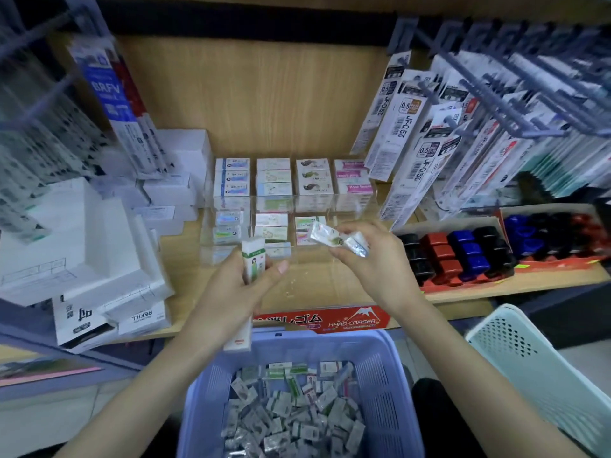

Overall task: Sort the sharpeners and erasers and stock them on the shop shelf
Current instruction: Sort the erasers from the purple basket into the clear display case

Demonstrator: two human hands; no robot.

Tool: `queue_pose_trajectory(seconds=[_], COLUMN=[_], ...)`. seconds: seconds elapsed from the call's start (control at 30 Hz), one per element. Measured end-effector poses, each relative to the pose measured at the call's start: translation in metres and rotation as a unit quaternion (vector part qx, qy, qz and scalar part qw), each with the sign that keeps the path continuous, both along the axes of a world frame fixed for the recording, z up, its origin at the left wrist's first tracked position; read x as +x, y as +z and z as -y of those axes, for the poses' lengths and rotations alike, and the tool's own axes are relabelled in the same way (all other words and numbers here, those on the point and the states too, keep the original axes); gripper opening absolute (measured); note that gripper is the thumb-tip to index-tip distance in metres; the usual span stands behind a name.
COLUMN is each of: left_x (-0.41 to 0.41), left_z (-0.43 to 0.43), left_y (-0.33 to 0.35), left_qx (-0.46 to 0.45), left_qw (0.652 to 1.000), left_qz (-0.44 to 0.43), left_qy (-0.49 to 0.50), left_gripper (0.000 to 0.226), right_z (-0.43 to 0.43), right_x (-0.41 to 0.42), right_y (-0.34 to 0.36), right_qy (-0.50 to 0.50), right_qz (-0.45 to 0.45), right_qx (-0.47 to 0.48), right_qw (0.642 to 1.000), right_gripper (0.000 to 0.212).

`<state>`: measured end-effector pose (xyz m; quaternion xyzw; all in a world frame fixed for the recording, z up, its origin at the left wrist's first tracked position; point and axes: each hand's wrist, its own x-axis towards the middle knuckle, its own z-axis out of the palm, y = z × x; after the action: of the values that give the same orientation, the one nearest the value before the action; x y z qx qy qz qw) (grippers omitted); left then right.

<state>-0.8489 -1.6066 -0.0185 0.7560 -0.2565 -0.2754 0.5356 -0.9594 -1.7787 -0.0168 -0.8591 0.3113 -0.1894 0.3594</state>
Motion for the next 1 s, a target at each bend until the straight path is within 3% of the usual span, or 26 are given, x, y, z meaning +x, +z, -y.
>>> queue_pose_trajectory(seconds=[0.2,0.43,0.57,0.83,1.0], left_x=[0.017,0.023,0.021,0.02,0.02], left_z=[0.015,0.032,0.034,0.039,0.039], left_y=[-0.005,-0.002,-0.005,-0.002,0.0], left_qx=[0.021,-0.002,-0.023,-0.056,-0.049], left_qw=[0.999,0.999,0.998,0.996,0.996], left_qz=[0.025,-0.037,-0.042,-0.041,-0.039], left_qy=[-0.009,-0.026,-0.046,-0.063,-0.064], left_gripper=[0.014,0.016,0.004,0.014,0.007], right_z=[0.035,0.079,0.083,0.075,0.076], right_x=[0.023,0.03,0.038,0.051,0.061], right_y=[0.005,0.004,-0.002,-0.003,-0.006], right_qy=[0.002,0.017,0.01,0.014,0.015], right_qz=[-0.035,-0.248,-0.278,-0.334,-0.37], right_qx=[-0.045,-0.239,-0.271,-0.339,-0.355], right_qw=[0.998,0.939,0.922,0.879,0.859], right_gripper=[0.031,0.029,0.023,0.029,0.029])
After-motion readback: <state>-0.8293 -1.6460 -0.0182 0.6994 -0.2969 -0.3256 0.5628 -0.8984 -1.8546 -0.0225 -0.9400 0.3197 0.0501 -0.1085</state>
